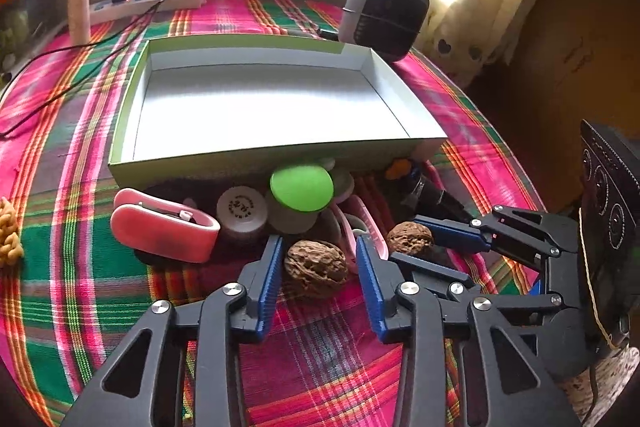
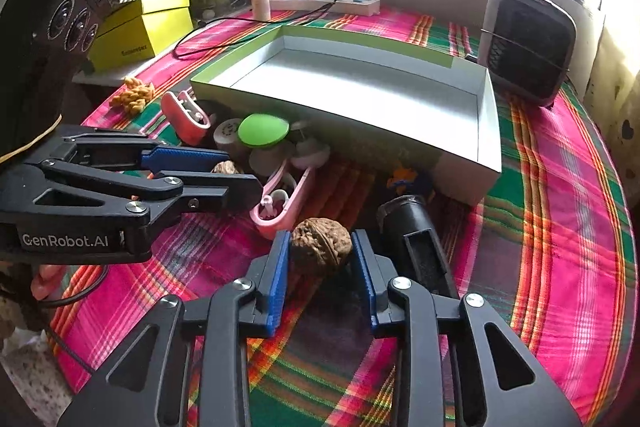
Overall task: Organize objects
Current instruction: 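Close the right tool on the walnut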
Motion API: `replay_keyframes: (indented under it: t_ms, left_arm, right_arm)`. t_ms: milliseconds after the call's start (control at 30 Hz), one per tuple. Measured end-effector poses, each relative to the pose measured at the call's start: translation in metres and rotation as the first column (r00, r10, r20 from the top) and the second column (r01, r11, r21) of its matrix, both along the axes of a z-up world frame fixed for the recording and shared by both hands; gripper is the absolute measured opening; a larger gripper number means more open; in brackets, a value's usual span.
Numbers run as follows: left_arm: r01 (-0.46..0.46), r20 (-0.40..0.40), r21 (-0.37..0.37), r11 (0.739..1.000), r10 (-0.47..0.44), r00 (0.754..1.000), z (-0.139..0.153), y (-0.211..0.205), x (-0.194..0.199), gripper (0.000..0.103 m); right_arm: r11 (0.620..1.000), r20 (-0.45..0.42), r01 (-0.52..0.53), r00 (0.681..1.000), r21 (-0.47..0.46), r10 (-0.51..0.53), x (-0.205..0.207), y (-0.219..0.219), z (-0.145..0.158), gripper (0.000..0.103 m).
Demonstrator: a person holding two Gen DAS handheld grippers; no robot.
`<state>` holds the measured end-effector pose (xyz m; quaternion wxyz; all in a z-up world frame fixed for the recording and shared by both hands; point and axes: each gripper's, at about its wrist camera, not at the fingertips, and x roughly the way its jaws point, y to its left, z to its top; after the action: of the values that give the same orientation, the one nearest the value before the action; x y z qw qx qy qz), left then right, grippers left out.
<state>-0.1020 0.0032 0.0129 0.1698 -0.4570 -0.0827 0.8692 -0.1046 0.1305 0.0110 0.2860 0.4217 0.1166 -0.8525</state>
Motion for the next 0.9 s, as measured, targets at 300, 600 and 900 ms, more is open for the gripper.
replay_keyframes:
  t_ms: [300,600,900]
  left_arm:
    - [-0.005,-0.009,-0.012,1.000,0.005,1.000,0.0005,-0.0008,0.0013,0.030]
    - [0.011,0.009,-0.014,1.000,-0.010,1.000,-0.0038,-0.0020,0.0082,0.030]
    - [-0.009,0.007,-0.026,1.000,0.009,1.000,-0.0042,-0.0003,0.0051,0.030]
  right_arm:
    - [1.000,0.000,0.006,1.000,-0.002,-0.006,0.0008,-0.0012,0.0002,0.032]
    - [1.000,0.002,0.006,1.000,-0.009,-0.006,0.0016,-0.0015,0.0003,0.032]
    - [1.000,0.002,0.012,1.000,-0.008,-0.012,0.0030,-0.0007,0.0015,0.032]
